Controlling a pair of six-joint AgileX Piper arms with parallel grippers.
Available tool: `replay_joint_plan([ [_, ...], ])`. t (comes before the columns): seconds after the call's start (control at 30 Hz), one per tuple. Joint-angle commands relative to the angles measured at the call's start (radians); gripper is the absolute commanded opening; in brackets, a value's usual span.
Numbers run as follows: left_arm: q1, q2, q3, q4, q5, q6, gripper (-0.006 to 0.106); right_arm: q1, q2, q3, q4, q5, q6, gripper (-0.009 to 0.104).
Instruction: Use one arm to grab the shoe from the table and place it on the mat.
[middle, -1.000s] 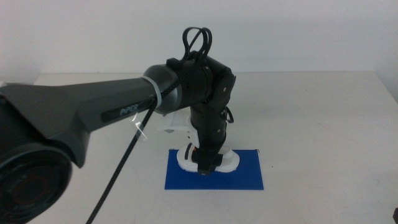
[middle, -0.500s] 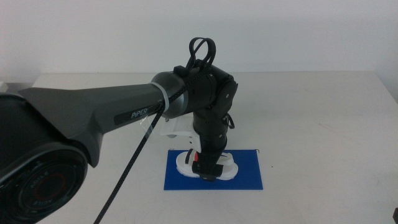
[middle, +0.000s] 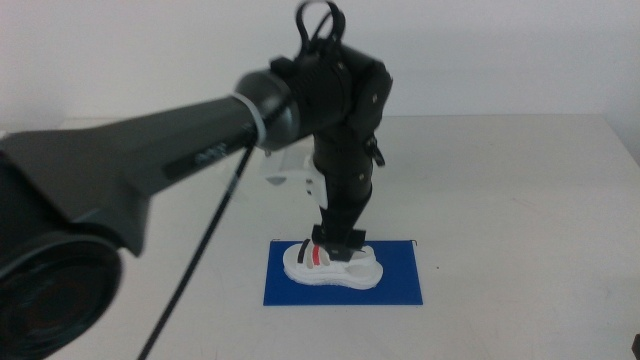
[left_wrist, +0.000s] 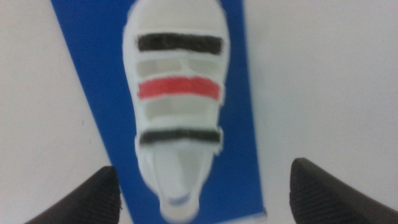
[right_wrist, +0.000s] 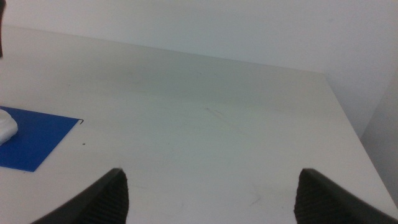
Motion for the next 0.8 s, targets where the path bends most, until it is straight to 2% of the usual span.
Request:
replay_joint_plan([
  [0.0, -0.006, -0.109, -0.038, 0.000, 0.098, -0.007, 0.094, 0.003, 0.004, 0.005, -0.011, -0.072, -0.010, 0.078],
  [0.4, -0.006, -0.308, -0.038, 0.011, 0.098, 0.022, 0.094, 0.003, 0.004, 0.005, -0.011, -0.072, -0.010, 0.078],
  [0.63, -0.005, -0.320, -0.037, 0.078, 0.098, 0.218, 0.094, 0.003, 0.004, 0.005, -0.011, -0.072, -0.010, 0.078],
  [0.77, -0.005, -0.340, -0.037, 0.138, 0.098, 0.420, 0.094, 0.003, 0.004, 0.005, -0.011, -0.072, -0.010, 0.078],
])
